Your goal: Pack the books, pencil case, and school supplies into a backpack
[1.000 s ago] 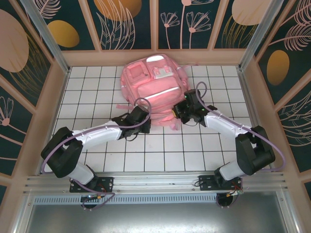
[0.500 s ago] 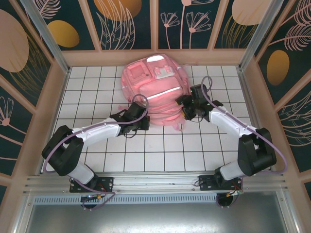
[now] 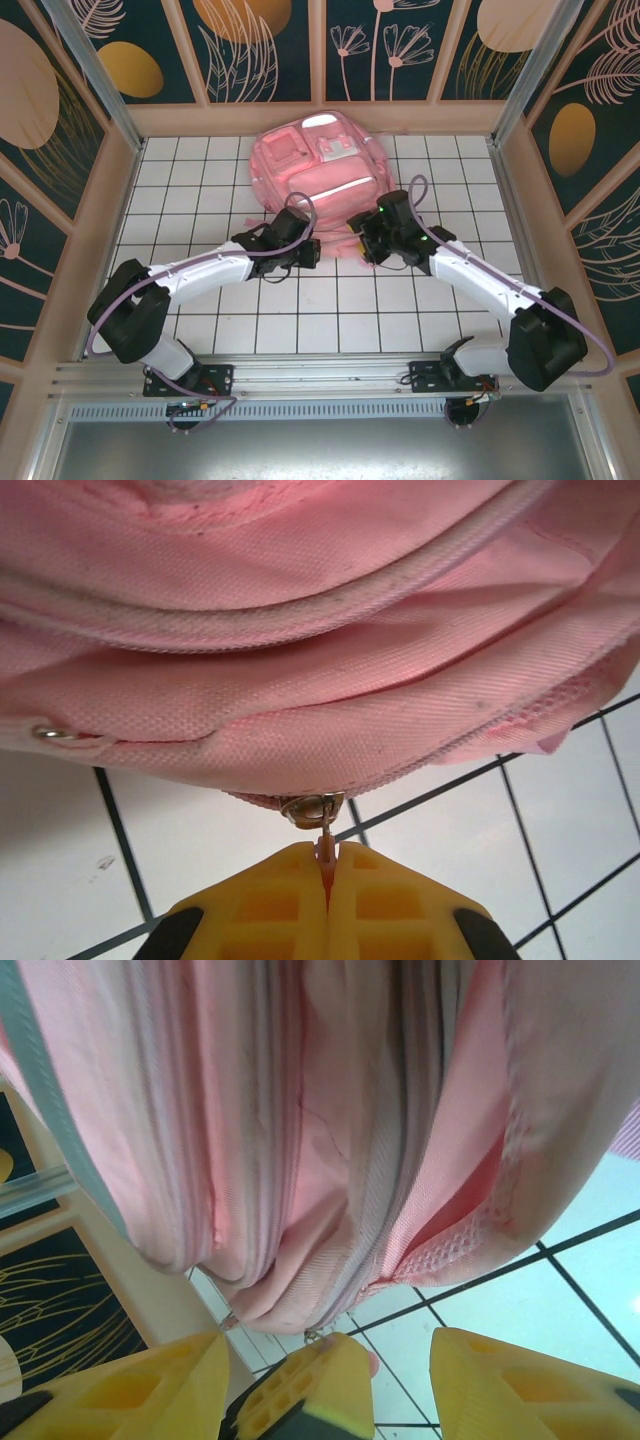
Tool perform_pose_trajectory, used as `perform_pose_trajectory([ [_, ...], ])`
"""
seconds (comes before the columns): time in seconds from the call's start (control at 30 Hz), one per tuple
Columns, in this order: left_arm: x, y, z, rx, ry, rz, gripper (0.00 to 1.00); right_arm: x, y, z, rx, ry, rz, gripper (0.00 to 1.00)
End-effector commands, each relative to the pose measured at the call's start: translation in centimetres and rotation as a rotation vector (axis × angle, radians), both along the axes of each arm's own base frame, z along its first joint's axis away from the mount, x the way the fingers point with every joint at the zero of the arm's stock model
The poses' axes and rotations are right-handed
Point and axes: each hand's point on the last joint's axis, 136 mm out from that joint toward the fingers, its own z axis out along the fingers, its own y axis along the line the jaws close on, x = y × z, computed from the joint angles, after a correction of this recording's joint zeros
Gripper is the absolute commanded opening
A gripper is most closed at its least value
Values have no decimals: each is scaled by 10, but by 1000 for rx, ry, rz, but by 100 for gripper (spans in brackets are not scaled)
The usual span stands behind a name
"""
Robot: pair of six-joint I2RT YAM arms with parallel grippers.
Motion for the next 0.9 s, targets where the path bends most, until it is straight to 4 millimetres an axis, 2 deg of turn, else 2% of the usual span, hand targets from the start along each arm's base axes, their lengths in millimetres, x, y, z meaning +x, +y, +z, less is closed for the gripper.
perform_pose_trajectory([
  [0.0,-1,-23,24,-51,-41,-64,0,4,9,-10,22,20,-27,55],
  [0.4,-6,-23,25,-53,-43,-78,0,33,35,-28,44,10,5,42],
  [0.5,-6,-23,26,-52,-44,-80,0,37,39,-32,43,7,18,25],
  [0.57,-5,-21,25,-43,-51,-72,0,38,37,-34,28,6,16,6],
  [0.6,-4,-19,24,-33,-56,-64,0,38,34,-34,17,6,12,0],
  [0.67,-1,-13,21,-4,-61,-39,0,37,28,-35,-4,4,5,0],
  [0.87,12,10,5,97,-63,58,0,38,-7,-29,-50,-14,-68,0],
])
